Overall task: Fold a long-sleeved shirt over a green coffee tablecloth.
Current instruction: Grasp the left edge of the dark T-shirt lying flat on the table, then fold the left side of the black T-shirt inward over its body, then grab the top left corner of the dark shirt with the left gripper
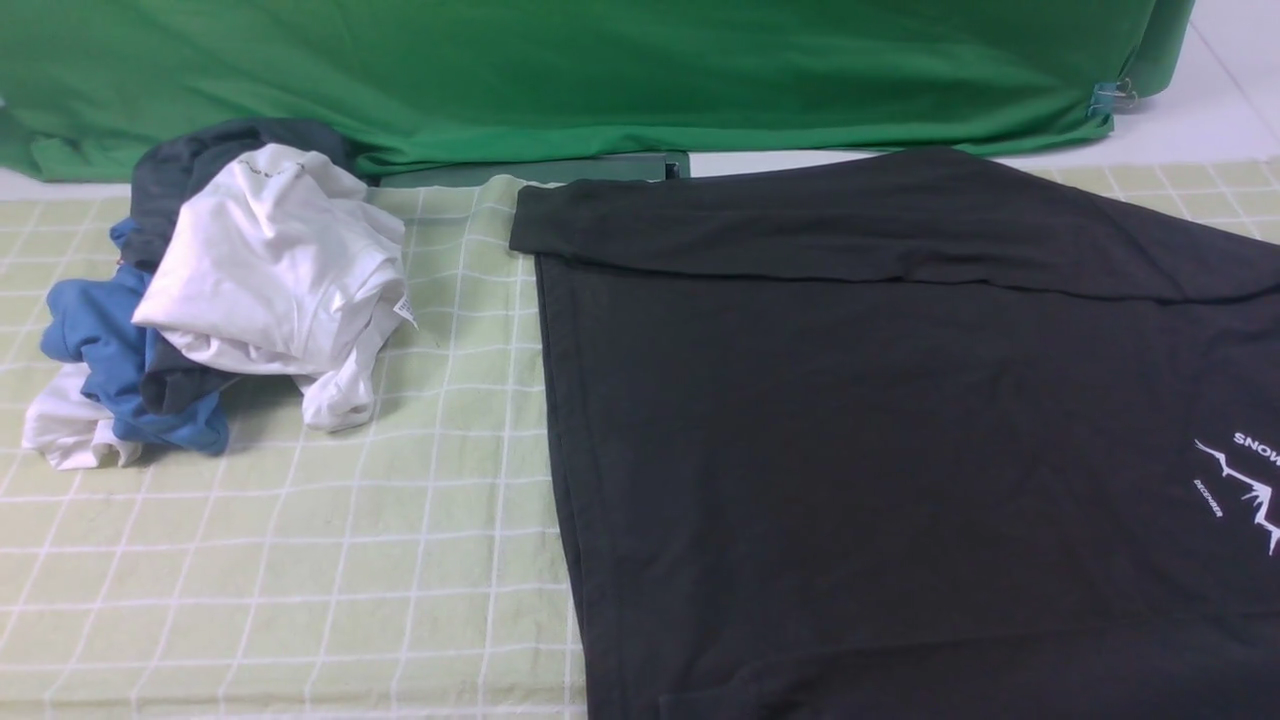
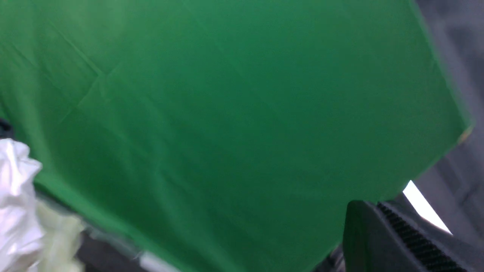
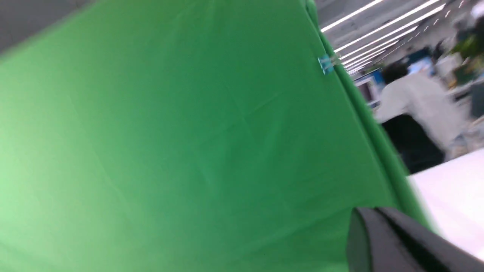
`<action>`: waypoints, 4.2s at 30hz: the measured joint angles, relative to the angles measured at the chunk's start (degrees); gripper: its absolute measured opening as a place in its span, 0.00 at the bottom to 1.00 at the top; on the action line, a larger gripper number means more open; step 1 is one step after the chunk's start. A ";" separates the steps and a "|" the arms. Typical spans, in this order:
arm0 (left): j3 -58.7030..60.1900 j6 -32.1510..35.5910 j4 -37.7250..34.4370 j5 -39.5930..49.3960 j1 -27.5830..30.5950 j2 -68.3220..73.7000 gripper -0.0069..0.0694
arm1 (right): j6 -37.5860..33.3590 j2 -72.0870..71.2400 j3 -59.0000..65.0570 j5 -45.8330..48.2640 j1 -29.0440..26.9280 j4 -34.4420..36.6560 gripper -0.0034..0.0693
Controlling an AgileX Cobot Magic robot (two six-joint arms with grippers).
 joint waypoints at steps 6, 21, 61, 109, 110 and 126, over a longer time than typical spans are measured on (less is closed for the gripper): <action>-14.82 19.46 -1.73 30.24 0.00 26.60 0.11 | -21.22 18.70 -25.23 38.14 0.00 0.00 0.06; -16.67 32.88 -11.74 35.68 -27.70 64.49 0.15 | -29.90 38.49 -34.46 72.31 0.00 0.38 0.06; -20.81 29.00 -6.80 23.22 -35.93 82.59 0.13 | -28.22 38.49 -34.46 69.63 0.00 0.43 0.14; -72.53 17.02 -0.96 29.98 -3.27 101.77 0.61 | -28.22 38.49 -34.46 68.34 0.00 0.49 0.24; -74.31 16.73 -0.89 30.86 -2.65 103.04 0.62 | -28.22 38.49 -34.46 68.10 0.00 0.49 0.25; -82.17 12.34 1.80 24.16 -2.29 120.91 0.63 | -27.15 38.49 -34.46 67.37 0.00 0.49 0.28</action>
